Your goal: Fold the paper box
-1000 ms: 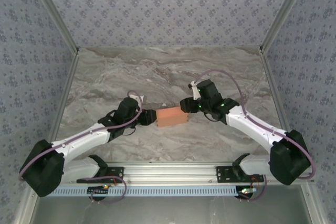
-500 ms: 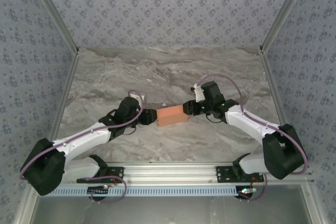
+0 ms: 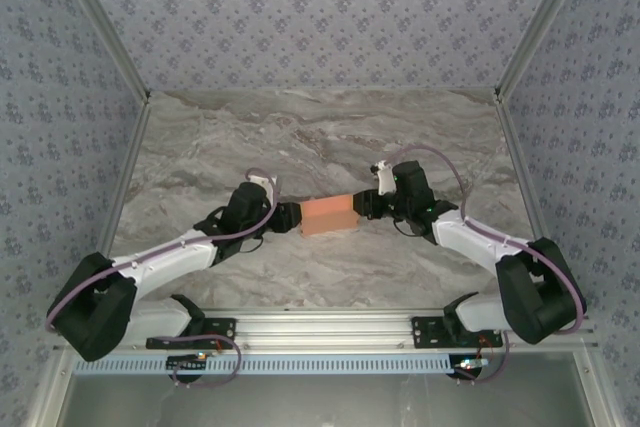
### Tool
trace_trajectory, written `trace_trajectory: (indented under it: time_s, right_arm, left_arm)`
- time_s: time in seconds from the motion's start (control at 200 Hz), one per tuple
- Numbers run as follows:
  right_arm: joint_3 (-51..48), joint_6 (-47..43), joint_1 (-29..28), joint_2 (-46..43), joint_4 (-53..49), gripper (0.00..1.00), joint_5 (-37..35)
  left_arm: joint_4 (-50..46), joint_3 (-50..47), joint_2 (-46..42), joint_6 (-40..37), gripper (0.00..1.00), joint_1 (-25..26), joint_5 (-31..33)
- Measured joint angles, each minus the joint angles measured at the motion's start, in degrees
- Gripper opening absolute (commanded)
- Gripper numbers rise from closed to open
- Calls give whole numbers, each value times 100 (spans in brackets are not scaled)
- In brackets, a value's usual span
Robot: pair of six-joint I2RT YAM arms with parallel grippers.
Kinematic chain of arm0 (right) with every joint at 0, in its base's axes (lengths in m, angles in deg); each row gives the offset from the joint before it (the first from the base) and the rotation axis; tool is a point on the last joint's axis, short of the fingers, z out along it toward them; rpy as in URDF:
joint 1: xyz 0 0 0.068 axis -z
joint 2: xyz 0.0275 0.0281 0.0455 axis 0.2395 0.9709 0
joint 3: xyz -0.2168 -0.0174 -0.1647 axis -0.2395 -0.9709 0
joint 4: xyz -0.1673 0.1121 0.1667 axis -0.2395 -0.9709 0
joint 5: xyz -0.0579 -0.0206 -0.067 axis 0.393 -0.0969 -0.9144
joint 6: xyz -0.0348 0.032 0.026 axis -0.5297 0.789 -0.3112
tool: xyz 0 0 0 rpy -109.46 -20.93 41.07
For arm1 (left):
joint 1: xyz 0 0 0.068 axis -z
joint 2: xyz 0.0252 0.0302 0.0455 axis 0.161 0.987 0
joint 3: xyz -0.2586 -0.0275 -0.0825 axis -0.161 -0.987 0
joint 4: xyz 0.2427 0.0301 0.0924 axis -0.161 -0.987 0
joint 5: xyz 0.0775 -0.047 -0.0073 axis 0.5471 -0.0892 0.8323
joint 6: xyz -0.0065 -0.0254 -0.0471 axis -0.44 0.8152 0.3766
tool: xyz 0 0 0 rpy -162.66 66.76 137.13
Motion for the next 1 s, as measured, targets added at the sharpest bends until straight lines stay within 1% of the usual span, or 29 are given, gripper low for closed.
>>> trace_trajectory:
  time_s: [0.13,0.23,0.33,0.455,0.55,0.775,0.999]
  right_arm:
    - [192,42,-17,125,-4,28,-111]
    - [455,28,-46,251,-269,36,-238]
    - [704,-2,-85,350,-584,42,-332]
    - [876,-28,-164,369,-872,46,-376]
    - [914,-28,-205,369,-973,47,-376]
    - [920,-26,-236,369,-1084,48,-378]
    - [920,-22,-317,369,-1075,46,-391]
  left_arm:
    - [-24,70,35,-15,48,-2,33]
    - [-192,238,109,-48,51,-22,98]
    - [-433,396,149,-79,56,-33,166]
    - [-658,472,131,-61,64,-31,181]
    - [-785,496,68,-59,67,-31,177]
    - [-811,505,50,72,67,-31,0]
    - [-525,505,302,291,58,-31,-348]
